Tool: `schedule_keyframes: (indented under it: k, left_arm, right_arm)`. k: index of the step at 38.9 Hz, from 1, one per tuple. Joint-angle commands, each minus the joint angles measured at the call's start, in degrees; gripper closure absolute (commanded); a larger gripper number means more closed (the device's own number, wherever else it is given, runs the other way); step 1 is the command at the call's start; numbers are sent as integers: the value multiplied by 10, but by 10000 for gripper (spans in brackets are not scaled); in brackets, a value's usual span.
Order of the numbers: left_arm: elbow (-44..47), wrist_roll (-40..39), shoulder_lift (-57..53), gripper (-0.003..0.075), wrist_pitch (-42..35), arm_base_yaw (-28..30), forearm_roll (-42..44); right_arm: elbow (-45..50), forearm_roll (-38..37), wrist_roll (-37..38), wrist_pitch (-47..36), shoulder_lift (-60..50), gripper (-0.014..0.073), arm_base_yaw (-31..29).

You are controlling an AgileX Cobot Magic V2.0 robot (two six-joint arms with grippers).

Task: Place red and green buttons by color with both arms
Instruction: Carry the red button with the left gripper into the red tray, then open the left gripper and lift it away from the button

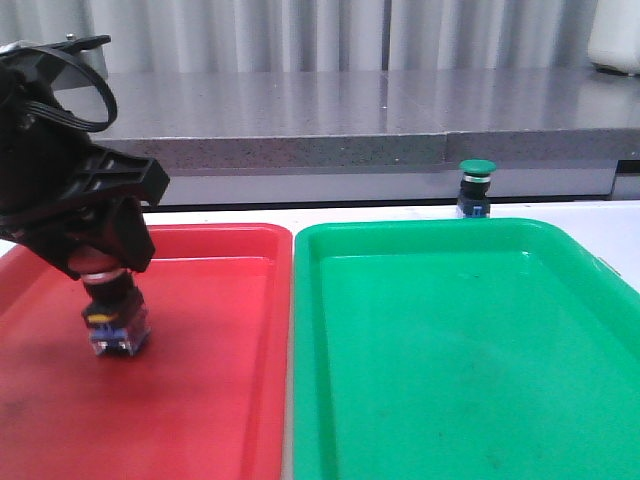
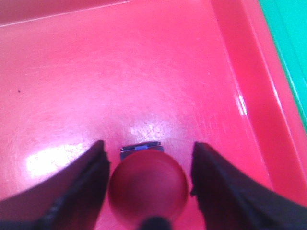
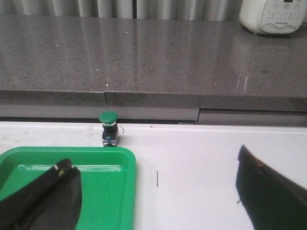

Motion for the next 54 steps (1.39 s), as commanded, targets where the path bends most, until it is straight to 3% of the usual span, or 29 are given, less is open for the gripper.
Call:
schedule_keyframes:
  k: [1, 8, 12, 16, 20, 24, 34, 41, 54]
  left_arm:
    - [-25, -3, -25, 189, -14, -5, -9]
    - [-71, -3, -59, 172, 27, -5, 0]
    - [-96, -3, -93, 205, 37, -2, 31]
    - [-109, -3, -131, 353, 51, 25, 54]
    - [-109, -3, -172, 580, 79, 80, 66]
    - [-108, -3, -207, 743, 119, 137, 83]
    - [-24, -3, -355, 740, 108, 236, 84]
    - [100, -3, -517, 740, 45, 238, 84]
    - [241, -3, -808, 740, 38, 238, 83]
  right_arm:
    - [-21, 2, -3, -43, 8, -71, 1]
    - [-21, 2, -3, -43, 8, -71, 1]
    - [-21, 2, -3, -43, 8, -71, 1]
    - [-21, 2, -3, -43, 8, -71, 1]
    - [-21, 2, -3, -43, 8, -71, 1]
    - [-21, 2, -3, -43, 8, -71, 1]
    - [-21, 2, -3, -43, 8, -71, 1]
    - [-21, 2, -3, -43, 8, -71, 1]
    - [-21, 2, -3, -43, 8, -71, 1]
